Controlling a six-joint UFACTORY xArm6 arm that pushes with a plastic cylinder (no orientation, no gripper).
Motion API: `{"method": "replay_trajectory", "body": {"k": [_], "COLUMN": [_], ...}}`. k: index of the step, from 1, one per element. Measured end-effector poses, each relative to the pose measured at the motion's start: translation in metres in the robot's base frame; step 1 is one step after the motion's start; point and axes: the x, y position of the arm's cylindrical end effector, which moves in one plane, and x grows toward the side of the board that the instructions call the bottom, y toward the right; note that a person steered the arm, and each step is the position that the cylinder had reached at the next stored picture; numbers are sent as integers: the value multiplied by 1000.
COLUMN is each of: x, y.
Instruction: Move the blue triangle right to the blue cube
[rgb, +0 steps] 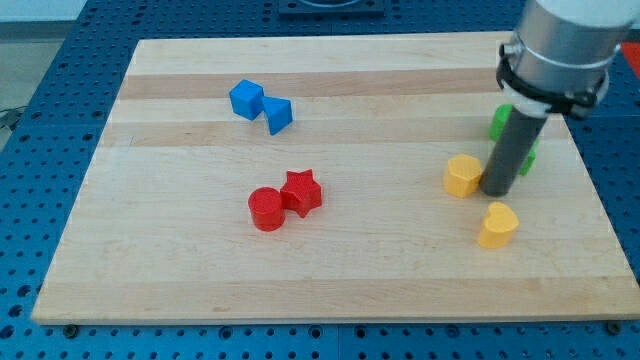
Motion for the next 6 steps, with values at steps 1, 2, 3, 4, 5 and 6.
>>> {"method": "replay_trajectory", "body": {"k": [1, 2, 3, 4, 5, 6], "x": [-43, -65, -66, -66, -66, -90], "y": [0, -48, -138, -225, -283, -255]}}
